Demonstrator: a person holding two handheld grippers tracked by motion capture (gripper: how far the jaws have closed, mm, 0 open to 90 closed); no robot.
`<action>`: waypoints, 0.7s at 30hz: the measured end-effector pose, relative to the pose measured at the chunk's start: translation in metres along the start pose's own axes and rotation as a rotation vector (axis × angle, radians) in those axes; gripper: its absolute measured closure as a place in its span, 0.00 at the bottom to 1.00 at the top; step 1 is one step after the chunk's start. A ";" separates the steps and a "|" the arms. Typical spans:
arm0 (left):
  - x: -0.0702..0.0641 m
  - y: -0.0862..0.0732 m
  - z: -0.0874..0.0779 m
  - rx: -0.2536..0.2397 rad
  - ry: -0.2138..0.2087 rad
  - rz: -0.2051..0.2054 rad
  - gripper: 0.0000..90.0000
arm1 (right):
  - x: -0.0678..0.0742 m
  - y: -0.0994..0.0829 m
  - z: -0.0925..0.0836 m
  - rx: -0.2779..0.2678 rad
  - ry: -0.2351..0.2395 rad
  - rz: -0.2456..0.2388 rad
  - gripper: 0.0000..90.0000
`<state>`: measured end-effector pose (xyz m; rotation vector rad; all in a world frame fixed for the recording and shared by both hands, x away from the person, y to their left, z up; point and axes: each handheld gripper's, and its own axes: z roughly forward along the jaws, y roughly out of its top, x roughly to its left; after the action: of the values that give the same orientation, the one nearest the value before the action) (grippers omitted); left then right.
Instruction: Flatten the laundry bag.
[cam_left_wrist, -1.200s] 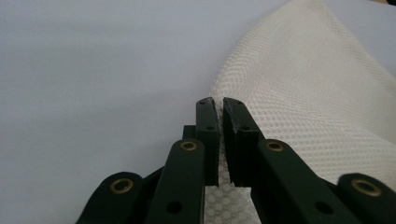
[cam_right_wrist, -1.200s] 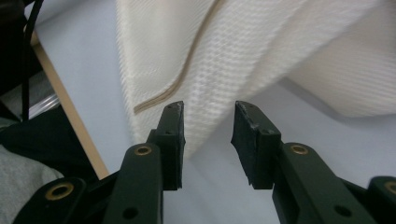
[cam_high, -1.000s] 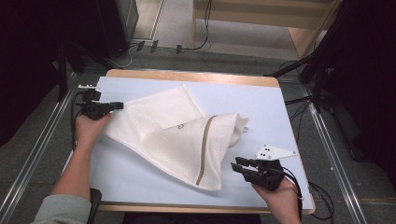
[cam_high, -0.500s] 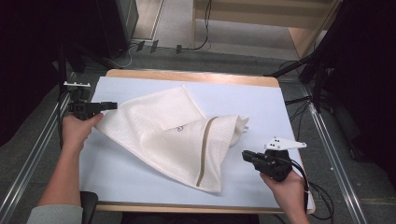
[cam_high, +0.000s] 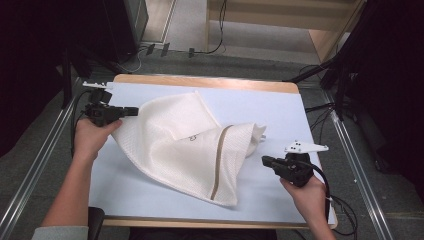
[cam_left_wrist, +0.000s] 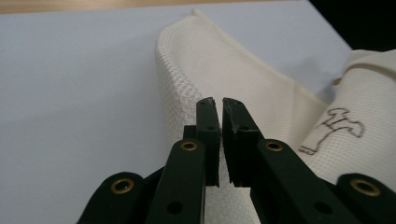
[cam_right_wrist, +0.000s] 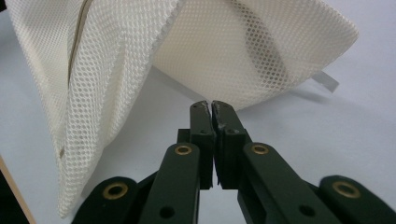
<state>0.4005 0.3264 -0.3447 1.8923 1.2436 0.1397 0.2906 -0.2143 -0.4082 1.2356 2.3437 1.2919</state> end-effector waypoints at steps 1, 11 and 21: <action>-0.002 0.000 -0.001 0.002 0.001 -0.001 0.94 | 0.000 0.001 0.001 0.004 0.001 0.007 0.97; -0.013 0.012 0.014 -0.004 -0.018 0.040 0.74 | -0.011 0.029 0.016 -0.026 -0.014 0.001 0.85; -0.009 0.015 0.083 0.089 -0.029 0.072 0.74 | 0.006 0.058 0.016 -0.081 0.020 0.019 0.59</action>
<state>0.4487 0.2683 -0.3838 2.0101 1.1800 0.0966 0.3282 -0.1841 -0.3714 1.2292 2.2745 1.3968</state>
